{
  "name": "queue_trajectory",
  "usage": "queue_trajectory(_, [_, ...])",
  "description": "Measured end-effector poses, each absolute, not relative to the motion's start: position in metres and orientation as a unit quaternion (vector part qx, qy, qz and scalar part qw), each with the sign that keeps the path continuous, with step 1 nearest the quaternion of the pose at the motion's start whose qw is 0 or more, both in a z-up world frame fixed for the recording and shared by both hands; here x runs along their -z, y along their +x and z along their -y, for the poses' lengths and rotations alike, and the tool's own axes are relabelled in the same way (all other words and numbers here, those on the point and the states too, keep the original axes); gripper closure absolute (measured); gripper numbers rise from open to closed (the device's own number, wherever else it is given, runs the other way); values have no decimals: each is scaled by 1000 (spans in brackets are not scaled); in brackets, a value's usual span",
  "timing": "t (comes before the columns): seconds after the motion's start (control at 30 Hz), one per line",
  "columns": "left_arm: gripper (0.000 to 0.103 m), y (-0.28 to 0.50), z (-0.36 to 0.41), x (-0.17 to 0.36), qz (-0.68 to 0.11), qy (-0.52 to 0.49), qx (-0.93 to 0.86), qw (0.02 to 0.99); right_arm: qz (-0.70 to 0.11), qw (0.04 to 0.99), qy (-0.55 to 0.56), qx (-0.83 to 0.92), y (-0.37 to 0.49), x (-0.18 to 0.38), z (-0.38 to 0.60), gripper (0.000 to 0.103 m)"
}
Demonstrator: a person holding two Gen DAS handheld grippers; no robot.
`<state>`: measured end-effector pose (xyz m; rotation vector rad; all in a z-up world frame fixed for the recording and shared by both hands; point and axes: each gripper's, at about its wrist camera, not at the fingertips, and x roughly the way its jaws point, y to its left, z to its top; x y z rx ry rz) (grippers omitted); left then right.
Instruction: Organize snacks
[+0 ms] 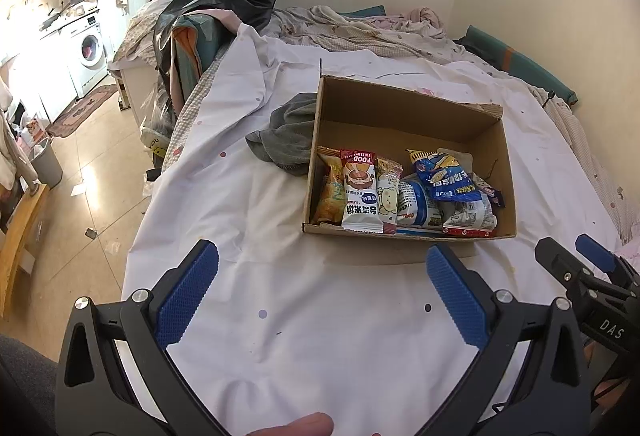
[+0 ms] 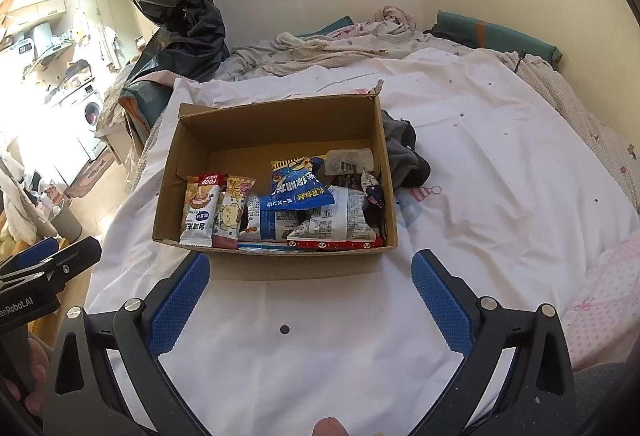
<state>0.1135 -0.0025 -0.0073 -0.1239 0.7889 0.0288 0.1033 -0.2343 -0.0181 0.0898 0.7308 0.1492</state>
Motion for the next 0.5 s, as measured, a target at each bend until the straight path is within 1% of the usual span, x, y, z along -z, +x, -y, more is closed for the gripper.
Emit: queue_trajectory(0.5, [0,114,0,5,-384,-63,-16,921,-355,931,43,-72,104,18,236,0])
